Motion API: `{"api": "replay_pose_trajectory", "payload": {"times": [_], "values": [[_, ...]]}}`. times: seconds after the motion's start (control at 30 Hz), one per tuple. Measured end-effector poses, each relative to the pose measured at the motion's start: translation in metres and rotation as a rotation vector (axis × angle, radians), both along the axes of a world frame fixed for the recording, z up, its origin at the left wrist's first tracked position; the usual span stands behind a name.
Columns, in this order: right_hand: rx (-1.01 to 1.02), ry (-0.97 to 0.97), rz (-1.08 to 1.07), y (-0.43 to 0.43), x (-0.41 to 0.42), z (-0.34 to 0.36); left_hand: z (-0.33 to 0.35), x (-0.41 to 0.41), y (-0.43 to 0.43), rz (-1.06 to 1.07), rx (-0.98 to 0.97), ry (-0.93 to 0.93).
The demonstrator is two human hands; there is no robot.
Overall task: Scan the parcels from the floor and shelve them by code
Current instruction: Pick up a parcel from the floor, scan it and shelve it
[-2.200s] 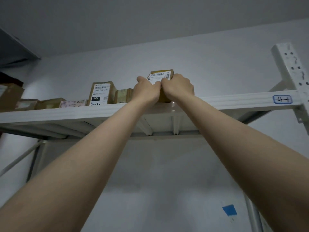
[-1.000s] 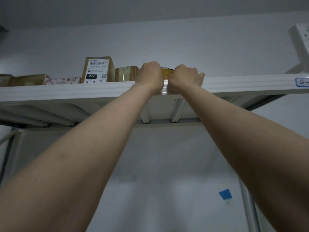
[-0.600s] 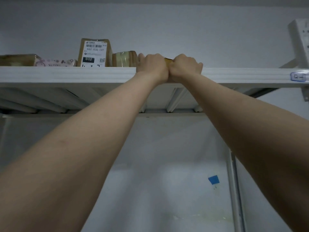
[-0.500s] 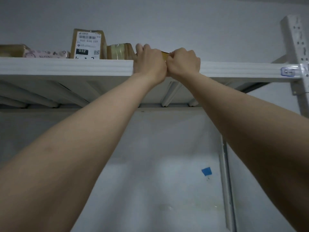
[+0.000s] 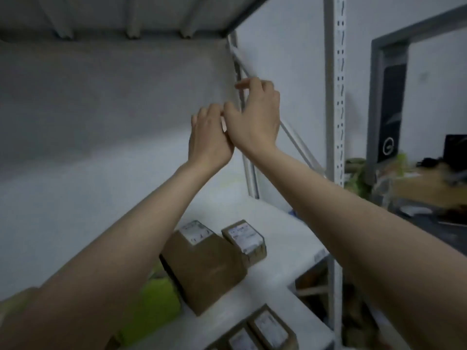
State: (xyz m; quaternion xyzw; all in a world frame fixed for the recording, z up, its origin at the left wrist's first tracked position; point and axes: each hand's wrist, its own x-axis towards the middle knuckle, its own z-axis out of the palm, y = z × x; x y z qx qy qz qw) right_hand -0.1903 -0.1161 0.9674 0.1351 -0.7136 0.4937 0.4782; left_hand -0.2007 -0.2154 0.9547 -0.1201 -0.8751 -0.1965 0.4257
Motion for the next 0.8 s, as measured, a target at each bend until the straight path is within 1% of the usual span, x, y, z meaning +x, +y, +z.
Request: {"api": "replay_pose_trajectory", "payload": {"times": [0.1,0.2,0.33,0.47,0.53,0.63,0.8], "values": [[0.053,-0.197,-0.037,0.050,-0.002,-0.101,-0.095,-0.001,0.038,-0.136,0.166,-0.292],[0.092,-0.435,-0.090,0.108,0.009,-0.203,-0.190,0.001,0.075,-0.188,0.240,-0.553],[0.166,-0.763,-0.140,0.183,0.041,-0.327,-0.309,0.026,0.127,-0.232,0.265,-0.930],[0.214,-1.087,-0.163,0.241,0.087,-0.430,-0.416,0.064,0.172,-0.239,0.215,-1.268],[0.229,-1.210,-0.150,0.261,0.109,-0.473,-0.464,0.079,0.188,-0.221,0.182,-1.385],[0.257,-1.341,-0.110,0.280,0.128,-0.530,-0.534,0.096,0.205,-0.164,0.180,-1.519],[0.232,-1.491,-0.091,0.293,0.134,-0.627,-0.642,0.103,0.223,-0.094,0.056,-1.590]]}}
